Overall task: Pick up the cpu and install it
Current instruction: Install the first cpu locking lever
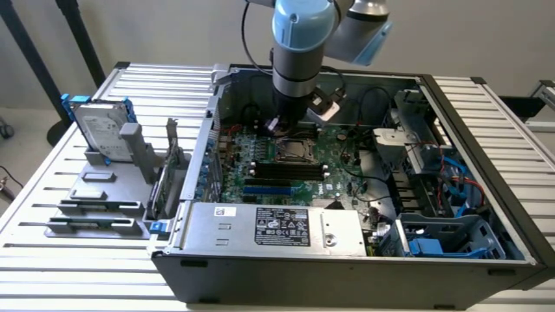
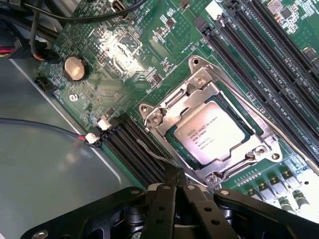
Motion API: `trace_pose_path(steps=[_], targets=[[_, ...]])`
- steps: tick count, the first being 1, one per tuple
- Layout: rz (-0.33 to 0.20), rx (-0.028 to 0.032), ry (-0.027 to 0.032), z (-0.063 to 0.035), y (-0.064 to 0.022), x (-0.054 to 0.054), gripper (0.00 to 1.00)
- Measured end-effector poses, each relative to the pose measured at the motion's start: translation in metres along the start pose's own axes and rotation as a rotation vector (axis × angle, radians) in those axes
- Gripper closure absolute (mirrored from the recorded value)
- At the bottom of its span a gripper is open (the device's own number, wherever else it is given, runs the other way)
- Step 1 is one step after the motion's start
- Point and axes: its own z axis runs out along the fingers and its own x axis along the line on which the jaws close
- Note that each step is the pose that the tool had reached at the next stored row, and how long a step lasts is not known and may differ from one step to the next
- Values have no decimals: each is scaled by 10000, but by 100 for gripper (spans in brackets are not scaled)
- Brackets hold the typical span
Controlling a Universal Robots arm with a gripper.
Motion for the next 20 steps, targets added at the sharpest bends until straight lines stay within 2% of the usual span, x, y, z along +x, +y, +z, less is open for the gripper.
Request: trace_pose_path(steps=[11, 20], targets=[[5, -2, 0, 9, -40, 5, 89], [5, -11, -11, 11, -42, 7, 89]])
